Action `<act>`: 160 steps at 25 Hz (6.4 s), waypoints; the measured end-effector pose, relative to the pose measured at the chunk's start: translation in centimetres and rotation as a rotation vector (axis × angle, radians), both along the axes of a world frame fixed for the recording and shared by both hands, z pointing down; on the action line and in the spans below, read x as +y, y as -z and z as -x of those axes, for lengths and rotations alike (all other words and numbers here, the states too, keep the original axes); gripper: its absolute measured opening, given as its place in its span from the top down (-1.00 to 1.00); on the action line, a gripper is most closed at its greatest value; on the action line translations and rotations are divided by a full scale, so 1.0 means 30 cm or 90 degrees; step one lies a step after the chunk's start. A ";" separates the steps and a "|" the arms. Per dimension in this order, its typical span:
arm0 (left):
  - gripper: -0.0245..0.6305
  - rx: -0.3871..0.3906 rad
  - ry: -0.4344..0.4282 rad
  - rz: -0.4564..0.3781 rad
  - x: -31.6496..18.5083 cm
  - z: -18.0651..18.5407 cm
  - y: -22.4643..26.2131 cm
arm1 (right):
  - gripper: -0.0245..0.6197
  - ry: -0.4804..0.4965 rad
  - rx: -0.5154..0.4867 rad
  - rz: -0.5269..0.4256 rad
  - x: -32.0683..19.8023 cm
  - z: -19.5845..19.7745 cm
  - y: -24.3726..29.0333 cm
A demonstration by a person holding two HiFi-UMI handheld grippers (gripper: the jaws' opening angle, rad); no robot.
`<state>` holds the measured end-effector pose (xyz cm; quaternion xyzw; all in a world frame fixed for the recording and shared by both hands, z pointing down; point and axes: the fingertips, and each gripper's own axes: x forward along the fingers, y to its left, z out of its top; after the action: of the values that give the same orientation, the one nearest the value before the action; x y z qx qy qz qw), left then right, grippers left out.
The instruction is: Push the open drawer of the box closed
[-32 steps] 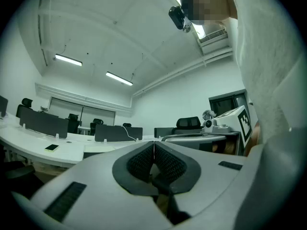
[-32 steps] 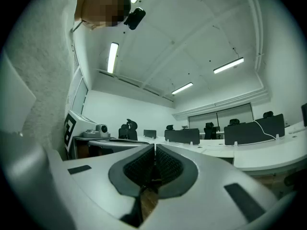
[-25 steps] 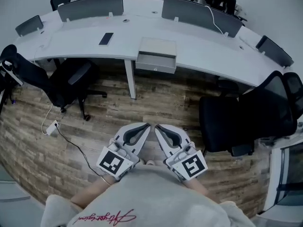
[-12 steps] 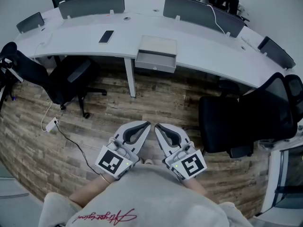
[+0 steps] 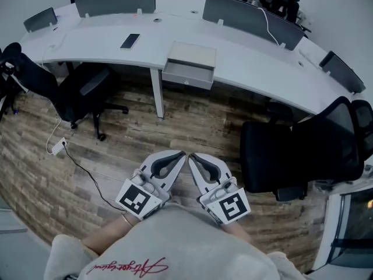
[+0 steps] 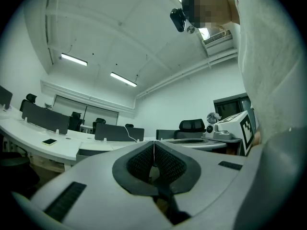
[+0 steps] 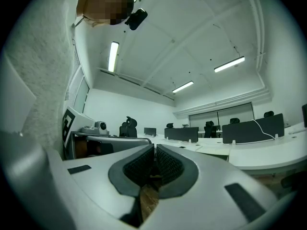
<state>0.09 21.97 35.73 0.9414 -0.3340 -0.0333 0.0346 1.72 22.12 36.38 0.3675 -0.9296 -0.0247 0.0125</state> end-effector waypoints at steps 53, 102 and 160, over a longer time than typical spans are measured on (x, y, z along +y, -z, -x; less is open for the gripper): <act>0.87 0.021 -0.048 0.051 -1.012 0.091 -0.049 | 0.85 -0.070 0.076 0.084 -0.984 0.054 -0.188; 0.87 0.012 0.039 0.065 -1.103 0.143 -0.026 | 0.75 -0.048 0.192 0.202 -1.206 0.013 -0.605; 0.87 0.013 0.099 0.037 -1.227 0.182 0.012 | 0.75 -0.043 0.155 0.213 -1.371 -0.017 -0.604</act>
<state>-5.37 -14.85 35.35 0.9109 -0.4063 -0.0357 0.0630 2.24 -19.01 54.49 0.3855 -0.8995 0.0862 0.1868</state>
